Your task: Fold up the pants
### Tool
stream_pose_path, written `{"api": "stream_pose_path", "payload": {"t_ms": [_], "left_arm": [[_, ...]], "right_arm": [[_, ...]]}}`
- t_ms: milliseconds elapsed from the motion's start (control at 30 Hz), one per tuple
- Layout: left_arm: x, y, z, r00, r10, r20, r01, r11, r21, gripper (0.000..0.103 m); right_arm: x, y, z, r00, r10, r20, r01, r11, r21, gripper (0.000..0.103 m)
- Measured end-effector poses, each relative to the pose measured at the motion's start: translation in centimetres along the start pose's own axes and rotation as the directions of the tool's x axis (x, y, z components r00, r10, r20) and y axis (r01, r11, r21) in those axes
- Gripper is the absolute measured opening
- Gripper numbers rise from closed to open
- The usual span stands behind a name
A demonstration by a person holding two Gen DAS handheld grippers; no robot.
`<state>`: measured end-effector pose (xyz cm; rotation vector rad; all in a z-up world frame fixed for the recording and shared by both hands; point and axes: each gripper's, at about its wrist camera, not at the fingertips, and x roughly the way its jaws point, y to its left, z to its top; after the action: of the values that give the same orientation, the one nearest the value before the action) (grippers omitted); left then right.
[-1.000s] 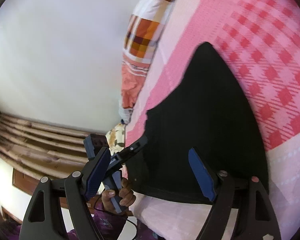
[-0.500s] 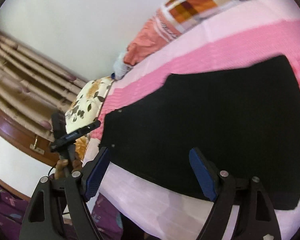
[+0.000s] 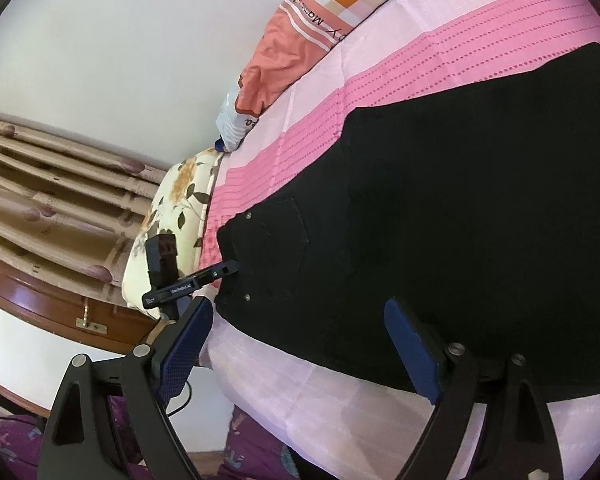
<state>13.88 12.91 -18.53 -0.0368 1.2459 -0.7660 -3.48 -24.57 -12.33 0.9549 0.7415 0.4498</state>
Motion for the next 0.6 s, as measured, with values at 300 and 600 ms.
{"api": "stream_pose_path", "payload": {"t_ms": [300,600], "left_arm": [[0.4,-2.1,-0.1,0.983,0.178,0.054,-0.184,0.974,0.134,0.081],[0.3,-1.9,-1.0,0.970,0.214,0.116,-0.229,0.965,0.130,0.088]], "right_arm": [[2.1,2.1,-0.3,0.999,-0.025,-0.043,0.023,0.999,-0.039,0.089],[3.5,1.3,-0.1,0.997,-0.043,-0.061,0.044,0.999,0.019,0.089]]}}
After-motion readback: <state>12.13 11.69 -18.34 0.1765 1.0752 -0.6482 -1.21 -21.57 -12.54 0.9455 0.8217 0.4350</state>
